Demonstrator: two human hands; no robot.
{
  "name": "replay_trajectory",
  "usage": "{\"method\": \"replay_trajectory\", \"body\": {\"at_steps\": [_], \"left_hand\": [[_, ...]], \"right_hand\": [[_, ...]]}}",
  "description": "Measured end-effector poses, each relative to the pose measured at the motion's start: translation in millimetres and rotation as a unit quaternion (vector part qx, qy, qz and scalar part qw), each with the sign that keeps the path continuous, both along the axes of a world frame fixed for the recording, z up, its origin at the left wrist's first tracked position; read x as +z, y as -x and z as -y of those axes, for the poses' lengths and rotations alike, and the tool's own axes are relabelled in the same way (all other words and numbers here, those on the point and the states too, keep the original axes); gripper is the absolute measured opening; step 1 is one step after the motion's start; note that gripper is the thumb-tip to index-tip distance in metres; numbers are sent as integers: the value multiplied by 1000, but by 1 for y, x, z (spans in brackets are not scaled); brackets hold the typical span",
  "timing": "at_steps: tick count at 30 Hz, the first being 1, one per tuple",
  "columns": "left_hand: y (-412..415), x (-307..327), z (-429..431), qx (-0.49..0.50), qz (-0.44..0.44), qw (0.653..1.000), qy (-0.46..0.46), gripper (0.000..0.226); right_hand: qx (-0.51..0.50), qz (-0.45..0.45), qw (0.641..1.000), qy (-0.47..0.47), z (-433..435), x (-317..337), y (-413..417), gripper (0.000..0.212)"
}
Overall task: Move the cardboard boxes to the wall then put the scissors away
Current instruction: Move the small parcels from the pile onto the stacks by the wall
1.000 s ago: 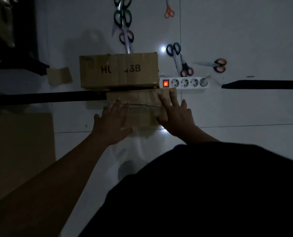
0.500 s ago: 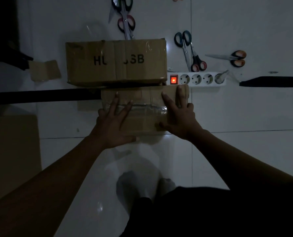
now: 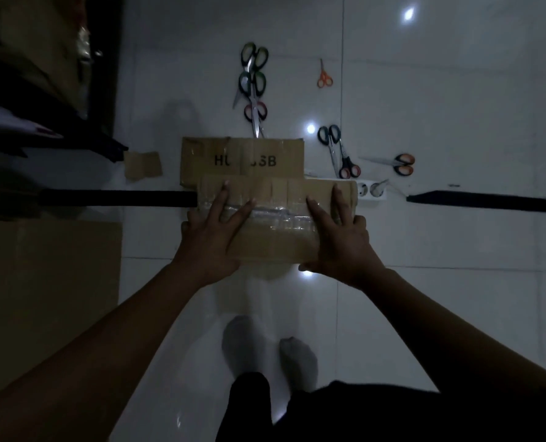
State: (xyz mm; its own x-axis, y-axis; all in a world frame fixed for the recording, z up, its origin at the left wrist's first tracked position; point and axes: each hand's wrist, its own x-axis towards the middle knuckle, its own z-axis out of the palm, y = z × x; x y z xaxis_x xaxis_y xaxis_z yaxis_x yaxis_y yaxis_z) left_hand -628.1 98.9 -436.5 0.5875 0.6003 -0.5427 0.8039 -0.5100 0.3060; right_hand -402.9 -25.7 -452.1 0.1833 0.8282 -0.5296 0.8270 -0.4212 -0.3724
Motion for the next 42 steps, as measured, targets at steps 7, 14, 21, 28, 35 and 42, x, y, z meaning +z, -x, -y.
{"method": "replay_trajectory", "body": {"at_steps": [7,14,21,28,35,42], "left_hand": [[4,130,4,41,48,997,-35,116],[1,295,11,75,66,990,-99,114],[10,439,33,116,87,982,-122,111],[48,552,80,168,86,955,-228,106],[87,639,142,251,105,924,-270,105],[135,683,208,345,100,887,-290,101]], "right_hand": [[36,19,996,-80,-2,131,-8,118],[68,43,985,-150,-12,296,-21,114],[90,55,974,-201,-9,432,-14,113],[144,17,952,-271,1,525,16,113],[222,-15,920,-323,14,612,45,109],[312,-21,891,-330,23,669,100,111]]}}
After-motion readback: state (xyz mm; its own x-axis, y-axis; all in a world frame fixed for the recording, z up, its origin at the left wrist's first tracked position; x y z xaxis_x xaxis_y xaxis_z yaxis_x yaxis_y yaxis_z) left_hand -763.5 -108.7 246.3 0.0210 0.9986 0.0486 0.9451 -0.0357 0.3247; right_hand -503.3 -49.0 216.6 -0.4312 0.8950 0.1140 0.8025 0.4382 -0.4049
